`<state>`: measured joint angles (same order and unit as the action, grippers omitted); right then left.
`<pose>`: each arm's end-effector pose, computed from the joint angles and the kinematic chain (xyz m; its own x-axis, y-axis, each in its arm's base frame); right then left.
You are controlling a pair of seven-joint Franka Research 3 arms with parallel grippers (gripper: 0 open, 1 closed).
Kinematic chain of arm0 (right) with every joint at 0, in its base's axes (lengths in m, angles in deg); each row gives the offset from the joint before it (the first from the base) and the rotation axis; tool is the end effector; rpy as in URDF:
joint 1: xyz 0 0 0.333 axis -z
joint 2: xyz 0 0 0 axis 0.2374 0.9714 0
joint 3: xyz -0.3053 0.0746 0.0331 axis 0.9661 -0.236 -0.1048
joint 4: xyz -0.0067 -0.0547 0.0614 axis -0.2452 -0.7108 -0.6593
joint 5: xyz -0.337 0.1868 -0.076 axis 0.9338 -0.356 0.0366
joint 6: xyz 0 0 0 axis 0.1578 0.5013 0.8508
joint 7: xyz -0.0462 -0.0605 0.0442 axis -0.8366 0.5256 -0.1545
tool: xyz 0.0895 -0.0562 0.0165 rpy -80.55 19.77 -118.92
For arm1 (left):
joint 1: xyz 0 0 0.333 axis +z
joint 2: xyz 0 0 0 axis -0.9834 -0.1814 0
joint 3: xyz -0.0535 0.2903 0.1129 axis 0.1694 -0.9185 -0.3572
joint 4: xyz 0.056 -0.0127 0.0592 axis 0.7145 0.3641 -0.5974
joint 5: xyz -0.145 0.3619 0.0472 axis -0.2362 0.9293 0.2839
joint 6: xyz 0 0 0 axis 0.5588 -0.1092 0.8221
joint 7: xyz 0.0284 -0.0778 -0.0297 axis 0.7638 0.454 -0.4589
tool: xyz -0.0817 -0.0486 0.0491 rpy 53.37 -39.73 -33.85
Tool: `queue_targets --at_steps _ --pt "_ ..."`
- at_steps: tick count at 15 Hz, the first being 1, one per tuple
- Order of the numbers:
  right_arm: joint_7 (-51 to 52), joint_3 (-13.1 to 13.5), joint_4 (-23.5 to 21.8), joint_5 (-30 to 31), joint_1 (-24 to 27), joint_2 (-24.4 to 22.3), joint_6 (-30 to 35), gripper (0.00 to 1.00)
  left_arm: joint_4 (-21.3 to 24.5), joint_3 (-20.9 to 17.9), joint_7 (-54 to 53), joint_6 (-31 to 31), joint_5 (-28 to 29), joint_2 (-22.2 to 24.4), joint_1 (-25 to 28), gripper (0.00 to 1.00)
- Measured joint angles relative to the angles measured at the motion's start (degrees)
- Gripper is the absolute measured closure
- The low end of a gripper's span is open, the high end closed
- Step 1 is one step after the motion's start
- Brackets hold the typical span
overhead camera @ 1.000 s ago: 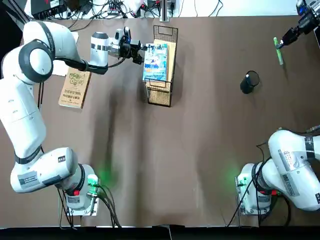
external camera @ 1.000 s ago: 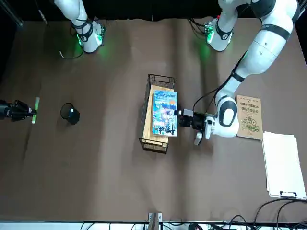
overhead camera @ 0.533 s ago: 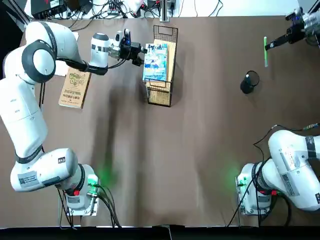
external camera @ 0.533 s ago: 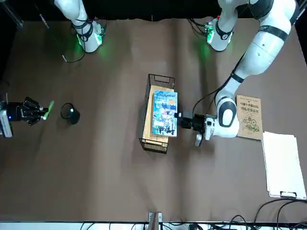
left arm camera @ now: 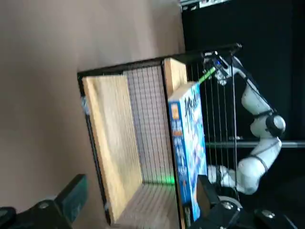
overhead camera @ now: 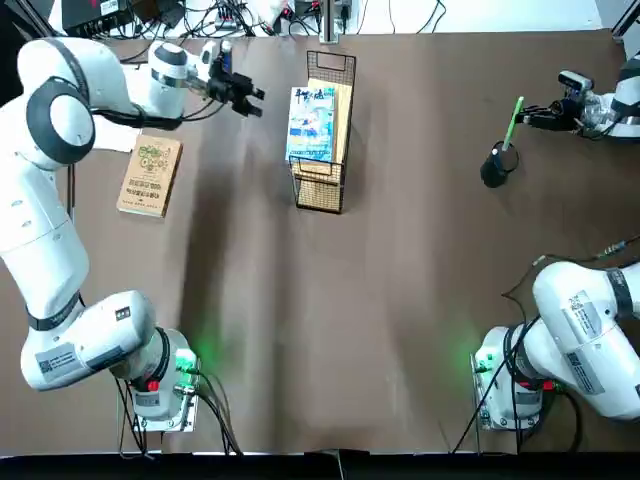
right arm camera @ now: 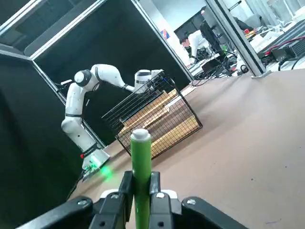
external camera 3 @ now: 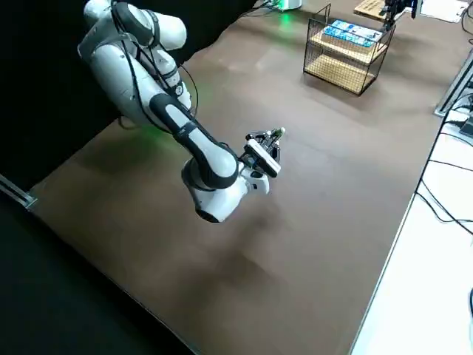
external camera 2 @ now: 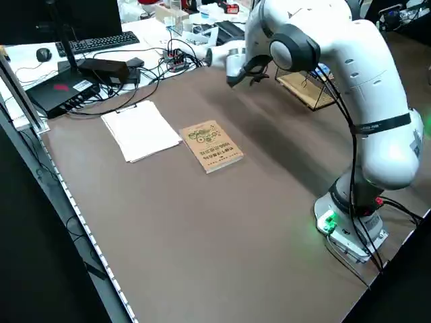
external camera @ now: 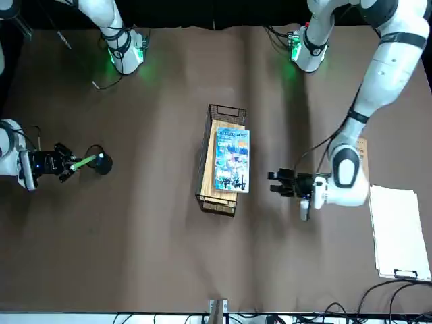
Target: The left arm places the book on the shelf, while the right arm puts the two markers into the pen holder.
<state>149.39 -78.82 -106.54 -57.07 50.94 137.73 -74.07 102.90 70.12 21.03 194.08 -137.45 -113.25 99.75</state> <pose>0.5418 -0.2378 0.1751 0.5848 0.0383 0.8103 0.8111 -0.0378 -0.5836 0.6346 -0.1353 0.2114 0.9633 -0.2434 0.1133 -0.1811 -0.2776 0.9435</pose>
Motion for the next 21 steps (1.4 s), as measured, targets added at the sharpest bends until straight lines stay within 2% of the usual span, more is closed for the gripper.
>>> queue_targets --at_steps 4,5,11,12,13,14,16,17,19,21 --pt "1.57 2.36 0.47 -0.19 -1.3 -0.01 0.0 0.81 -1.0 0.23 8.22 -8.73 11.72 1.09 7.17 0.0" --pt "1.57 2.75 0.61 -0.19 -1.3 -0.02 0.04 0.77 -1.82 0.26 11.23 -9.78 14.08 1.31 8.0 0.0" --pt "-1.17 3.28 0.95 -0.19 -1.43 -2.05 1.12 0.21 -5.12 0.98 34.18 -10.47 28.21 4.04 7.08 0.0" --pt "-1.94 3.28 1.01 -0.19 -1.48 -2.79 1.8 0.15 -5.6 0.96 38.53 -10.47 30.66 5.21 6.42 0.0" --pt "-3.32 3.28 1.11 -0.19 -1.54 -3.64 2.58 0.15 -6.25 0.52 42.34 -10.45 32.42 6.77 5.17 0.0" --pt "-5.5 3.25 1.35 -0.19 -1.64 -4.56 3.01 0.16 -7.3 -1.11 45.57 -10.42 33.33 8.79 3.01 0.0" --pt "-12.04 2.95 2.22 0.68 -1.88 -7.02 3.38 0.16 -9.42 -8.81 49.81 -10.43 33.79 14.2 -3.99 0.0" --pt "-19.36 2.04 3.77 4.2 -2.33 -10.12 3.47 0.15 -10.31 -18.51 51.13 -10.52 33.82 20.55 -11.53 0.0" --pt "-28.11 0.37 5.46 9.01 -3.15 -13.52 3.49 0.15 -10.28 -23.3 51.49 -10.68 33.9 26.5 -14.58 0.0" --pt "-39.24 -1.05 6.87 14.84 -5.32 -17.86 3.48 0.13 -10.08 -24.59 52.04 -11.21 35.22 31.46 -14.76 0.0"
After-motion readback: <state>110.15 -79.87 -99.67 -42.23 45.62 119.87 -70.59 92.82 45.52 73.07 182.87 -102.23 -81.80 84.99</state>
